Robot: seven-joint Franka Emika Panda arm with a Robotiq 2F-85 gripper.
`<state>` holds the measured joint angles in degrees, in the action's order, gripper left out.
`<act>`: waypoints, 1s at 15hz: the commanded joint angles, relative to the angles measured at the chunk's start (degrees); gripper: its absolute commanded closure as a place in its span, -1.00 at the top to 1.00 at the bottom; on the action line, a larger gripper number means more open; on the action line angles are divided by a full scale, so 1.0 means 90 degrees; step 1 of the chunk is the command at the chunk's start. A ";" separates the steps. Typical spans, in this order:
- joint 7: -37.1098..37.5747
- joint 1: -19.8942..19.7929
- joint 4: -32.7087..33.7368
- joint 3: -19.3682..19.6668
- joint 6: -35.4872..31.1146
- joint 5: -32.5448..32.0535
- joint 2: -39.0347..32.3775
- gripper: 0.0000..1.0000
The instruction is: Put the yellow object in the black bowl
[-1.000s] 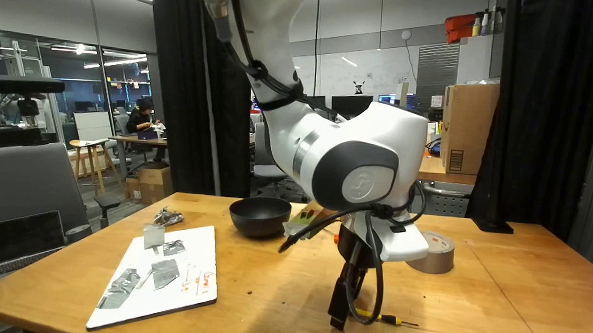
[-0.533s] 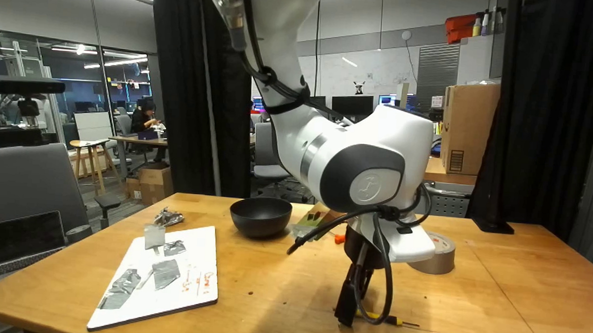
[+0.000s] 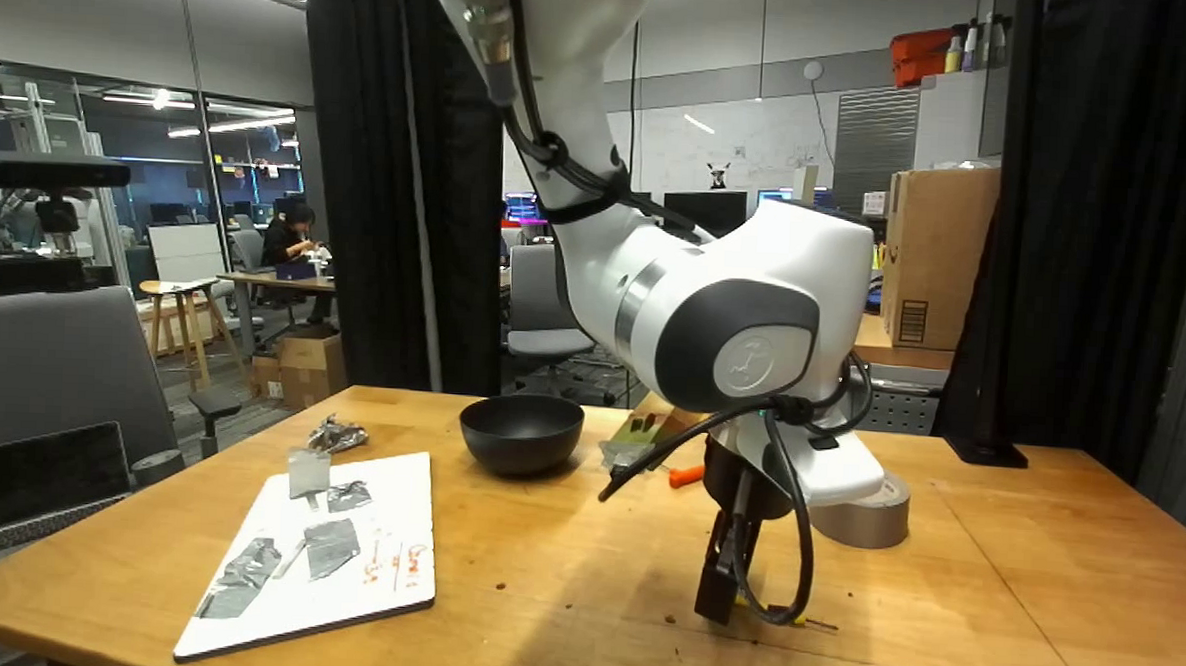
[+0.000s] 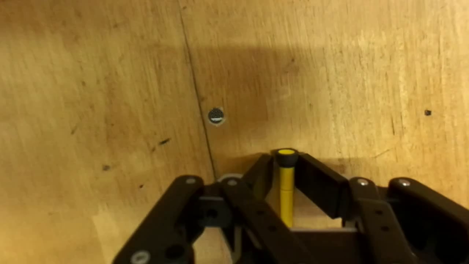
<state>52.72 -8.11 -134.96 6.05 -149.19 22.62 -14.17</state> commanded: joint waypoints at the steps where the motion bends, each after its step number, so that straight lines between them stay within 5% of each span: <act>1: -0.0077 0.0114 0.0149 0.0149 -0.0225 -0.0147 -0.0270 -0.89; 7: -0.0281 0.0120 0.0078 0.0123 0.0108 -0.0280 -0.0007 -0.79; 15: -0.0126 0.0307 -0.0227 0.0153 0.1009 -0.1158 0.1448 -0.80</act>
<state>50.09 -6.90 -135.10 6.75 -143.88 15.76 -8.26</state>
